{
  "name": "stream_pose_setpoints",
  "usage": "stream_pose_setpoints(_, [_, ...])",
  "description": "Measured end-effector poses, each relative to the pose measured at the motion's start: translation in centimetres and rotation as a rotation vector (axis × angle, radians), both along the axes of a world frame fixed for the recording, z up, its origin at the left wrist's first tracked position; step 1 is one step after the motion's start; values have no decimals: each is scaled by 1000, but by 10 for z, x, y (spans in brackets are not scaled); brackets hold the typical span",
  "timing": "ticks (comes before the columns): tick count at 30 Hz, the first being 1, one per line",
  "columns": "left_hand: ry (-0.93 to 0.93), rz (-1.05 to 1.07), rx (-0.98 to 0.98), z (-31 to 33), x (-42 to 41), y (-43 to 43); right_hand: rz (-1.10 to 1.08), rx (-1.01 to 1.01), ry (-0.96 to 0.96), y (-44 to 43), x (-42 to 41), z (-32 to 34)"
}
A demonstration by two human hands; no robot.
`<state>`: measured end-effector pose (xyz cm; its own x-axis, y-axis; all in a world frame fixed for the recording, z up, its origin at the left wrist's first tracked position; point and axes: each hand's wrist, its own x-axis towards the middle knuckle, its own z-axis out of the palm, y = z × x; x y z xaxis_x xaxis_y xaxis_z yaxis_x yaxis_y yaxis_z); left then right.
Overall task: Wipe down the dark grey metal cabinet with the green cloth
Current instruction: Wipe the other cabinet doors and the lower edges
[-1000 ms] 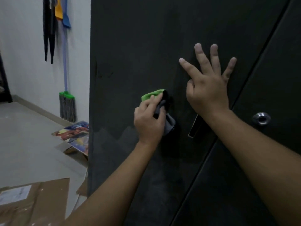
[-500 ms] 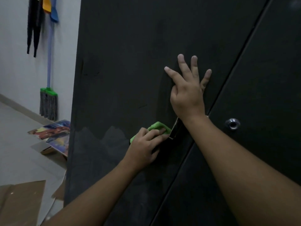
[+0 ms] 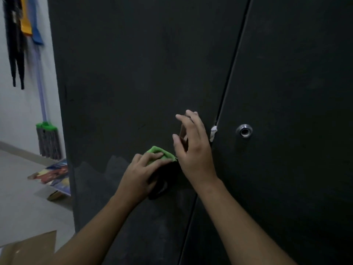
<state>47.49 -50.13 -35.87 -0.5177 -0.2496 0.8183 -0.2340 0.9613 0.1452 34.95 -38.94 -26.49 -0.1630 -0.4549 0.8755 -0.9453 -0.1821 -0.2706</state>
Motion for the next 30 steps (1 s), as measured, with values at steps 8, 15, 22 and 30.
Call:
stream_pose_setpoints(8, [591, 236, 427, 5, 3, -31, -145, -145, 3, -10, 7, 17])
stream_pose_setpoints(15, [419, 183, 307, -49, -12, -6, -166, -187, 7, -18, 2, 8])
stream_pose_setpoints(22, [88, -15, 190, -86, 2, 6, -144, -191, -26, -18, 0, 6])
stream_pose_setpoints(30, [413, 116, 325, -15, -34, 25, 56, 72, 27, 29, -15, 20])
